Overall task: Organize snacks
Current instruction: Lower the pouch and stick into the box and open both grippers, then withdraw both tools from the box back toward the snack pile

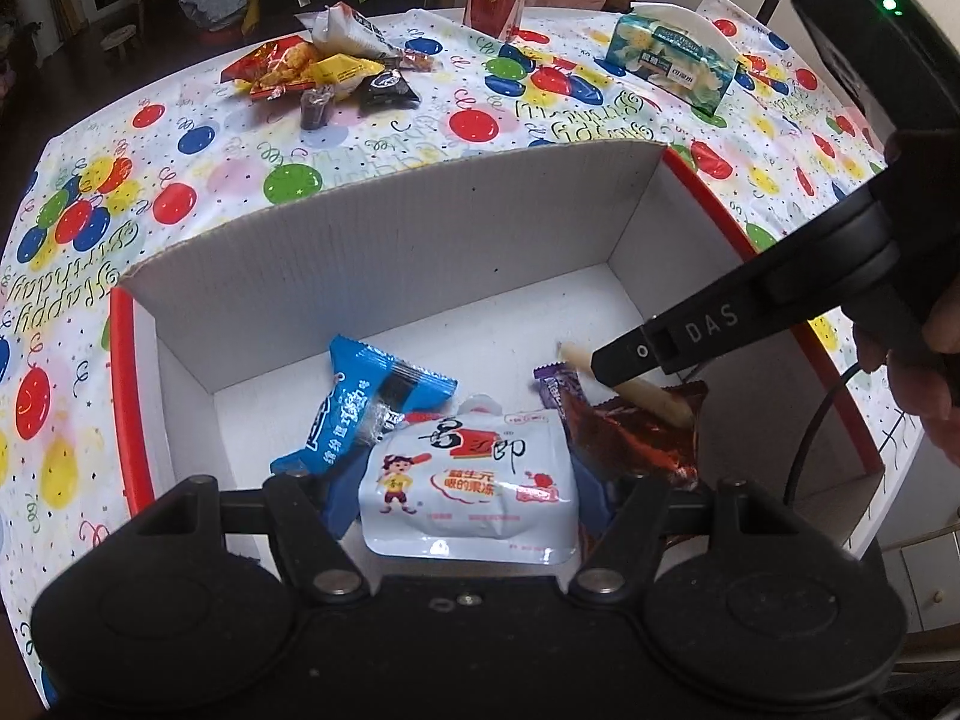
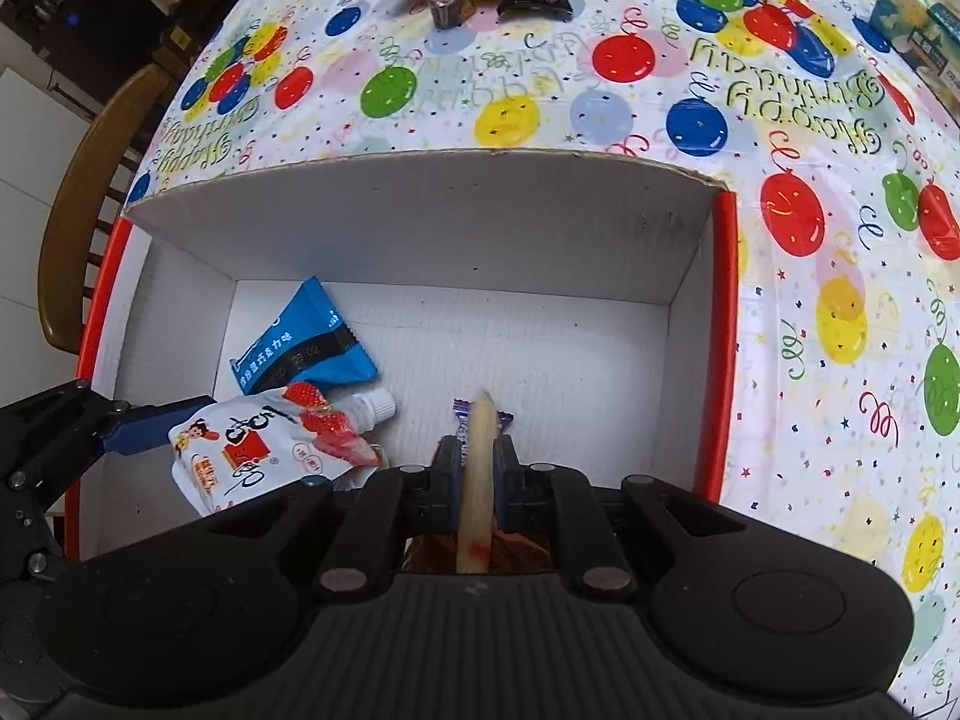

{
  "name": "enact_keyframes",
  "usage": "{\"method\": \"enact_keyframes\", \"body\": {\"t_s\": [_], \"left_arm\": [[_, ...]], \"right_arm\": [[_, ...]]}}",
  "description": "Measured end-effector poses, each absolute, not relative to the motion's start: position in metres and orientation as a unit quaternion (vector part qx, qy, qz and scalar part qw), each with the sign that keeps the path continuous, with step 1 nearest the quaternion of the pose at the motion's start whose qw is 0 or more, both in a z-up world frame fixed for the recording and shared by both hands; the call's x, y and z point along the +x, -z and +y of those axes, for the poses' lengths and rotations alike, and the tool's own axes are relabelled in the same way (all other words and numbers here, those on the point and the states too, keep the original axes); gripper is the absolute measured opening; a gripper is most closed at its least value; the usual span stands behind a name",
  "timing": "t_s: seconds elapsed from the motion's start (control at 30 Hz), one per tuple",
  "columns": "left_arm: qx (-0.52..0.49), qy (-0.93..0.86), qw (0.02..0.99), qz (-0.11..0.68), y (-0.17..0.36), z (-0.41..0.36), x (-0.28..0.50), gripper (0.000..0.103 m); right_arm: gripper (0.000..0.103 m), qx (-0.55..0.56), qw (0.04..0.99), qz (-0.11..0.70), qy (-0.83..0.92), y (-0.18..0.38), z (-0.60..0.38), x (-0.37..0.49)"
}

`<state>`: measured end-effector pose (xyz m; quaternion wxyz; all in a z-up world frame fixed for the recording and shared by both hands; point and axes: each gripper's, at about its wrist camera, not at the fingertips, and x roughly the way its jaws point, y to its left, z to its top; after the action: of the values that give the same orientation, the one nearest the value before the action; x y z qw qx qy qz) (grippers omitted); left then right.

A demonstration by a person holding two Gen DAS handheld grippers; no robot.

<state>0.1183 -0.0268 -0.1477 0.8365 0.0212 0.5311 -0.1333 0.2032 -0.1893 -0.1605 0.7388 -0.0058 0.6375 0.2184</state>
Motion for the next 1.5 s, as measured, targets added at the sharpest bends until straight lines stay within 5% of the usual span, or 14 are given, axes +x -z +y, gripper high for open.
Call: {"method": "enact_keyframes", "body": {"t_s": [0.23, 0.37, 0.47, 1.13, 1.27, 1.5], "left_arm": [[0.024, 0.134, 0.833, 0.536, 0.149, -0.027, 0.116, 0.067], [0.021, 0.136, 0.829, 0.543, 0.151, -0.026, 0.115, 0.067], [0.019, 0.137, 0.829, 0.541, 0.149, -0.025, 0.113, 0.069], [0.002, 0.145, 0.880, 0.453, 0.061, -0.017, 0.126, 0.091], [0.015, 0.099, 0.905, 0.413, 0.042, -0.015, 0.143, 0.101], [0.006, 0.043, 0.918, 0.395, 0.035, -0.005, 0.191, 0.103]], "right_arm": [[0.013, -0.013, 0.738, 0.631, -0.239, 0.142, -0.190, 0.198], [0.040, -0.013, 0.744, 0.619, -0.250, 0.124, -0.195, 0.195], [0.051, -0.012, 0.751, 0.608, -0.258, 0.110, -0.199, 0.193], [0.069, -0.009, 0.798, 0.538, -0.271, 0.016, -0.234, 0.216], [0.080, 0.006, 0.808, 0.524, -0.269, 0.003, -0.242, 0.238], [0.080, 0.008, 0.807, 0.531, -0.258, 0.007, -0.246, 0.288]]}}
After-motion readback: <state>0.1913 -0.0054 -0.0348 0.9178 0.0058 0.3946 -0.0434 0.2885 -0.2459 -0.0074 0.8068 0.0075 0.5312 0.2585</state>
